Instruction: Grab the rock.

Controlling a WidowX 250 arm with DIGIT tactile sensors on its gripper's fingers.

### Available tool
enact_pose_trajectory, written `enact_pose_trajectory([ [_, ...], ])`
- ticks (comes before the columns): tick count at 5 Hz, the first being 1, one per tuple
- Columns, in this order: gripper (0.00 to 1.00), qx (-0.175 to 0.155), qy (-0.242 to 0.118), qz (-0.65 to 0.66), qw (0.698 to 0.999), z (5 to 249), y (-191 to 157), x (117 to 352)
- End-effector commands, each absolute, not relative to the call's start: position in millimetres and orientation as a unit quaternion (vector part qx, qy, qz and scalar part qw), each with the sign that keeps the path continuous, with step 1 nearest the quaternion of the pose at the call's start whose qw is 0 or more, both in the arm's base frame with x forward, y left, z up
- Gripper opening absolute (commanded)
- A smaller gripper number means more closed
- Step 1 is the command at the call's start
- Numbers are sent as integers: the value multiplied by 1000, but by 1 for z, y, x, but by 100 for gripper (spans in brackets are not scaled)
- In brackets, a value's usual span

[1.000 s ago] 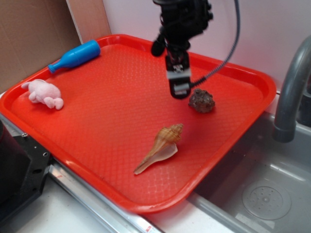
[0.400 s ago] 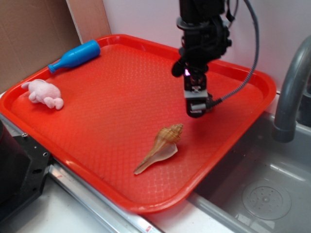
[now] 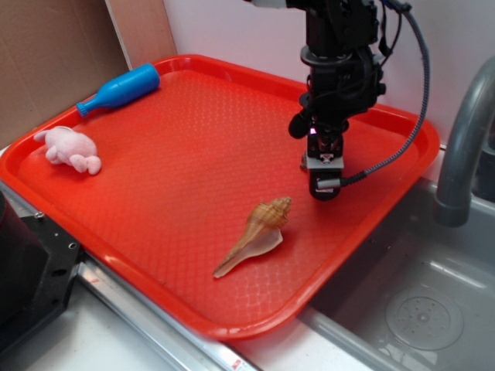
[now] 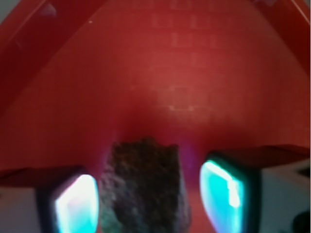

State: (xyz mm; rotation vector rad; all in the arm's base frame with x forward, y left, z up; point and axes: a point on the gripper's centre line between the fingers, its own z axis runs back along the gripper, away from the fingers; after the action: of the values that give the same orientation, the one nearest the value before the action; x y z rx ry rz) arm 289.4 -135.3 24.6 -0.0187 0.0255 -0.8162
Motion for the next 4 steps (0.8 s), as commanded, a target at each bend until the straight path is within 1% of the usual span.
enact_pose_trajectory([
  [1,0,-15,-13,-395,918,62,-139,276],
  [2,0,-15,-7,-341,940,100,-120,263],
  [3,0,-9,-12,-221,975,150,-78,237],
  [4,0,18,-1,-98,995,177,-47,216],
])
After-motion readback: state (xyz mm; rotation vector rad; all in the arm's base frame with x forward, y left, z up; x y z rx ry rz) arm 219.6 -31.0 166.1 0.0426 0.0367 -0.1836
